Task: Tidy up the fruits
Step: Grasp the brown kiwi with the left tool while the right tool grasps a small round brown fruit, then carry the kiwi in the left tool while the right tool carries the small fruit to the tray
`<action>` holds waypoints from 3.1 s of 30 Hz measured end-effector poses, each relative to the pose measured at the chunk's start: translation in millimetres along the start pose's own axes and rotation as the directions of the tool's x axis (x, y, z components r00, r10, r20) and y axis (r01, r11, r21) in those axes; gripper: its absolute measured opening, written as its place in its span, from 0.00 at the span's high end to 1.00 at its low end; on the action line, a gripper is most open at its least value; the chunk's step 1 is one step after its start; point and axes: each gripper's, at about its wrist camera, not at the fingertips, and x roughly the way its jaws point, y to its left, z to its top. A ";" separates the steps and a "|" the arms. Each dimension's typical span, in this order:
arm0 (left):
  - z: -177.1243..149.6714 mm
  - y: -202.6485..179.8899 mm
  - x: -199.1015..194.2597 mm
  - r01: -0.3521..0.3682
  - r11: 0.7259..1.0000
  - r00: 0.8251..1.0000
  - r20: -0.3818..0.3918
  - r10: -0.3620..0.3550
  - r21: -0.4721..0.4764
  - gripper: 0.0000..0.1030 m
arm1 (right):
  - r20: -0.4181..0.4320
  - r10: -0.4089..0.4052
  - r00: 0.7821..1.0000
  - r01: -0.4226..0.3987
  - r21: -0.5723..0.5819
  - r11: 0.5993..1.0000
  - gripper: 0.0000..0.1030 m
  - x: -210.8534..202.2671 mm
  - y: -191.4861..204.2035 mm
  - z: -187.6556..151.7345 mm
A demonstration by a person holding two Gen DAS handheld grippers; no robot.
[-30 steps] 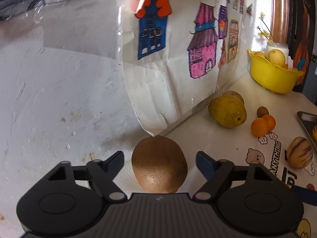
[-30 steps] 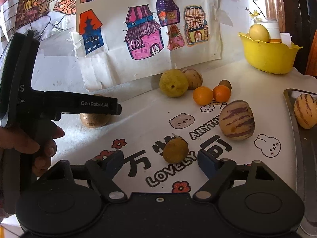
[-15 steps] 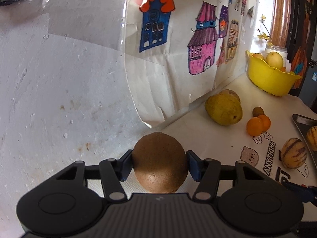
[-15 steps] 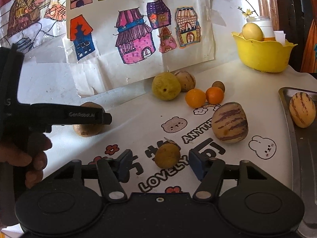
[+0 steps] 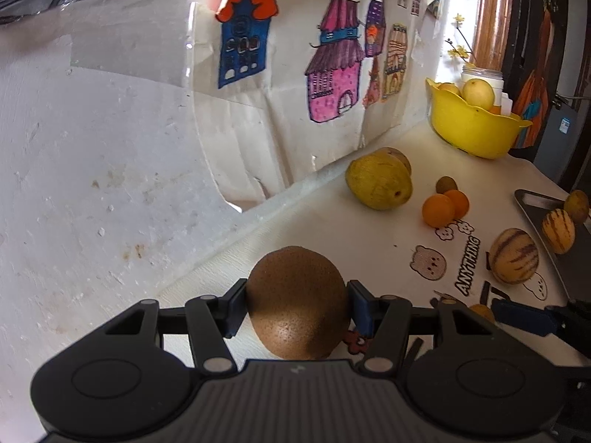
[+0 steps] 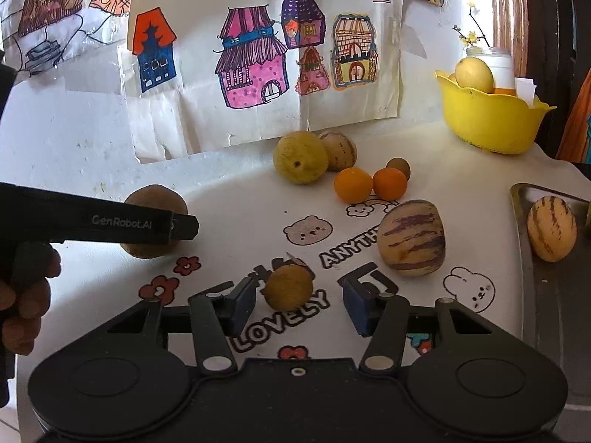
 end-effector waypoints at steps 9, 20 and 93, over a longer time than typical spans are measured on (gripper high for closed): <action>-5.6 -8.7 -5.9 0.041 0.999 0.999 -0.006 -0.041 0.003 0.41 | 0.002 0.002 1.000 -0.002 -0.016 1.000 0.63 -0.7 -0.4 2.0; -8.7 -14.4 -10.2 0.077 0.997 0.997 -0.026 -0.078 -0.018 0.41 | 0.000 0.032 0.999 -0.032 -0.006 0.999 0.70 -10.6 -4.7 -1.9; -8.0 -257.4 9.0 0.413 0.910 0.906 -0.090 -0.413 -0.020 0.41 | 0.130 -0.195 0.972 0.170 0.181 0.969 0.70 -119.2 -265.8 -49.3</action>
